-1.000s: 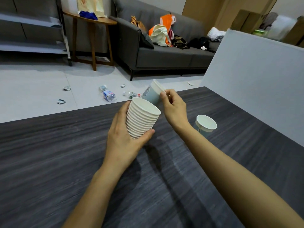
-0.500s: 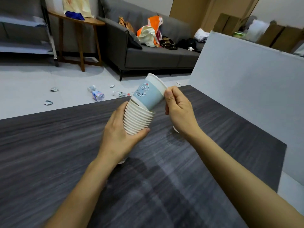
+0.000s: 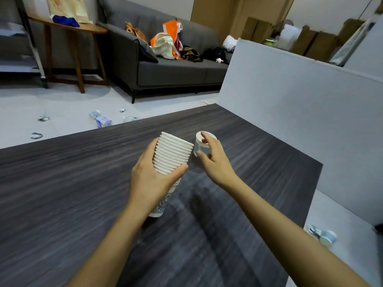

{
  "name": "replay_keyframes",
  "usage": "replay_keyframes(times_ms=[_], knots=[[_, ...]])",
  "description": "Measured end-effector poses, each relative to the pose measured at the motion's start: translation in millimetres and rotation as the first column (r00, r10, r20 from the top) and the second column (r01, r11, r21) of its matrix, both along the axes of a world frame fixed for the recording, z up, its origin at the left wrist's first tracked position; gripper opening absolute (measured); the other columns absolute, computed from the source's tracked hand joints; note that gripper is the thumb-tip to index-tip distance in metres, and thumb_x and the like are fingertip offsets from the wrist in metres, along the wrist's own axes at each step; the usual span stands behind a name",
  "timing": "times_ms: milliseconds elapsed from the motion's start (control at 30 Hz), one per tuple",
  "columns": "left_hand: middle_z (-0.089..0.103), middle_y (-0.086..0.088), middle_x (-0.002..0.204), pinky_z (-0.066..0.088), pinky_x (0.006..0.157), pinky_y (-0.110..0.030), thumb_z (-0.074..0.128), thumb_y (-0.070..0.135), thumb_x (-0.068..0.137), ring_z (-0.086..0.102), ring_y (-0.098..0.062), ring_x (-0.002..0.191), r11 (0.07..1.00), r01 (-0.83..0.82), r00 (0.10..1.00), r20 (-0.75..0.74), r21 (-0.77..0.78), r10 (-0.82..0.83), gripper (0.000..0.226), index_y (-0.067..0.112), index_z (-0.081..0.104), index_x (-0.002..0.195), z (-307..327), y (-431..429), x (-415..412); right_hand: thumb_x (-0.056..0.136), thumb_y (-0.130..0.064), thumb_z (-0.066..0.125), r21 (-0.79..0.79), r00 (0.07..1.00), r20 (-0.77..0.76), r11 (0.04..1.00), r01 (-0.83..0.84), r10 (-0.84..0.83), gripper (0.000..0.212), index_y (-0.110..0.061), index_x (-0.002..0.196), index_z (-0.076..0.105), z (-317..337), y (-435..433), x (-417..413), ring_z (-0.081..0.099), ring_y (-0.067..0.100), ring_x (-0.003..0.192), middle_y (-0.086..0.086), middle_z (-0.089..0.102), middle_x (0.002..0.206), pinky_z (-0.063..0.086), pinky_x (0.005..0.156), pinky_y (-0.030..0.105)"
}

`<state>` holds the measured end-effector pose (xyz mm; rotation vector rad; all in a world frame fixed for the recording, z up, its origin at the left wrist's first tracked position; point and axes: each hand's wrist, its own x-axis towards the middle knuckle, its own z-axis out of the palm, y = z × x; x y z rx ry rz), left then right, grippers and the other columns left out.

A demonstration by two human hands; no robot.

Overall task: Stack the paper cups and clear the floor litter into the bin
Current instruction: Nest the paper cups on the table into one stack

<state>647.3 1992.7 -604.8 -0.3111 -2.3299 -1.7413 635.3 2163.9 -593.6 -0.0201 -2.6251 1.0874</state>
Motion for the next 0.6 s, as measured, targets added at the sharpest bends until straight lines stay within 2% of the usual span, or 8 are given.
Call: replay_keyframes(times_ms=[67, 100, 167, 300, 400, 500, 600], knots=[[0.059, 0.008, 0.116, 0.038, 0.078, -0.024, 0.078, 0.041, 0.06, 0.054, -0.011, 0.098, 1.0, 0.008, 1.0, -0.002, -0.011, -0.008, 0.074, 0.035, 0.044, 0.126, -2.6, -0.2, 0.7, 0.09, -0.015, 0.05, 0.03, 0.993, 0.101, 0.998, 0.061, -0.064, 0.064, -0.027, 0.144, 0.017, -7.7, 11.0, -7.4, 0.05, 0.019, 0.114, 0.001, 0.027, 0.149, 0.04, 0.103, 0.041], [0.058, 0.008, 0.116, 0.037, 0.079, -0.024, 0.079, 0.037, 0.061, 0.053, -0.011, 0.098, 1.0, 0.009, 1.0, -0.003, -0.017, -0.009, 0.073, 0.034, 0.044, 0.126, -4.1, -1.2, 0.4, 0.089, -0.015, 0.051, 0.034, 0.988, 0.137, 0.997, 0.075, -0.079, 0.069, -0.028, 0.145, 0.012, -9.2, 14.1, -10.7, 0.051, 0.024, 0.116, 0.001, 0.023, 0.151, 0.039, 0.104, 0.044], [0.057, 0.008, 0.116, 0.036, 0.079, -0.024, 0.079, 0.034, 0.062, 0.051, -0.01, 0.098, 1.0, 0.009, 1.0, -0.008, -0.021, -0.009, 0.074, 0.033, 0.044, 0.127, -6.0, -4.2, -1.6, 0.089, -0.016, 0.051, 0.055, 0.981, 0.162, 0.993, 0.102, -0.11, 0.072, -0.028, 0.145, 0.007, -9.1, 16.4, -17.0, 0.051, 0.027, 0.119, 0.0, 0.019, 0.154, 0.038, 0.105, 0.042], [0.057, 0.007, 0.119, 0.035, 0.08, -0.024, 0.079, 0.032, 0.063, 0.05, -0.009, 0.099, 1.0, 0.009, 1.0, -0.009, -0.016, -0.009, 0.074, 0.031, 0.044, 0.128, -7.8, -8.5, -7.7, 0.088, -0.016, 0.051, 0.098, 0.978, 0.153, 0.987, 0.128, -0.142, 0.072, -0.029, 0.145, 0.008, -12.4, 14.5, -27.3, 0.048, 0.028, 0.123, -0.001, 0.017, 0.154, 0.039, 0.103, 0.043], [0.055, 0.01, 0.118, 0.035, 0.081, -0.023, 0.079, 0.032, 0.063, 0.049, -0.008, 0.1, 1.0, 0.021, 1.0, -0.007, -0.019, -0.021, 0.076, 0.032, 0.042, 0.129, -8.2, -7.9, -10.6, 0.088, -0.017, 0.052, 0.154, 0.977, 0.165, 0.982, 0.107, -0.132, 0.073, -0.026, 0.145, 0.008, -17.3, 15.6, -34.0, 0.037, 0.024, 0.133, -0.001, 0.015, 0.155, 0.034, 0.103, 0.038], [0.052, 0.014, 0.114, 0.033, 0.08, -0.02, 0.079, 0.031, 0.063, 0.047, -0.005, 0.098, 0.999, 0.03, 1.0, -0.005, -0.02, -0.03, 0.077, 0.033, 0.041, 0.13, -8.2, -8.2, -13.2, 0.087, -0.015, 0.054, 0.17, 0.971, 0.195, 0.98, 0.108, -0.14, 0.075, -0.021, 0.145, 0.008, -18.4, 18.0, -40.4, 0.029, 0.024, 0.137, 0.002, 0.015, 0.154, 0.031, 0.106, 0.038], [0.053, 0.013, 0.117, 0.033, 0.081, -0.02, 0.079, 0.032, 0.063, 0.048, -0.005, 0.099, 0.999, 0.039, 0.999, -0.006, -0.02, -0.039, 0.078, 0.033, 0.041, 0.13, -8.7, -10.0, -15.1, 0.087, -0.012, 0.054, 0.204, 0.96, 0.228, 0.972, 0.119, -0.165, 0.071, -0.016, 0.145, 0.013, -21.4, 19.4, -47.1, 0.031, 0.028, 0.134, 0.01, 0.021, 0.151, 0.03, 0.106, 0.037]])
